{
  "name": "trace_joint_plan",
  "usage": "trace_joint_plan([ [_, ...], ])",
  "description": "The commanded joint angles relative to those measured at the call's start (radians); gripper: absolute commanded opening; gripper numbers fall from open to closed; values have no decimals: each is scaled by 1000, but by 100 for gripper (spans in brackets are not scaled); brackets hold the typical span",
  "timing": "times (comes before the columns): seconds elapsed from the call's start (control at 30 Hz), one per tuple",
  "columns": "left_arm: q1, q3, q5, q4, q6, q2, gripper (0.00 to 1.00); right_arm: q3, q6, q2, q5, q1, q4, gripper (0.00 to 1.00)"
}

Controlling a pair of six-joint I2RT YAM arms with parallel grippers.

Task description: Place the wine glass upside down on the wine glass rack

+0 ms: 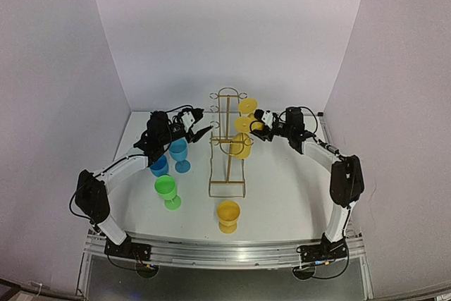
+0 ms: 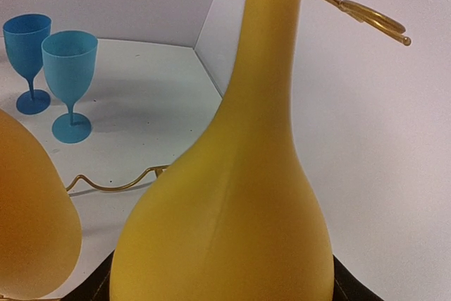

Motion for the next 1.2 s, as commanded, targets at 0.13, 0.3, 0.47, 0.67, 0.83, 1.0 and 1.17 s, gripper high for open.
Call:
trace_joint_plan([
  [0.13, 2, 54, 26, 44, 22, 10, 71, 15, -27, 29, -37, 15, -12, 18],
  [0.3, 2, 54, 26, 47, 25, 11, 71, 34, -47, 44, -35, 22, -37, 19],
  [0.47, 2, 49, 24, 49, 27, 9, 71, 46, -50, 54, -36, 24, -53, 21],
  [0.67, 1, 48, 24, 54, 28, 8, 71, 47, -32, 56, -30, 24, -53, 39],
  [0.83, 2, 46, 24, 57, 30, 5, 71, 49, -18, 50, -20, 23, -54, 56],
  [1.0, 2, 41, 21, 63, 33, 1, 71, 50, -10, 43, -14, 24, -55, 61],
  [1.17, 2, 36, 19, 67, 36, -5, 71, 56, 4, 41, -4, 23, -55, 88],
])
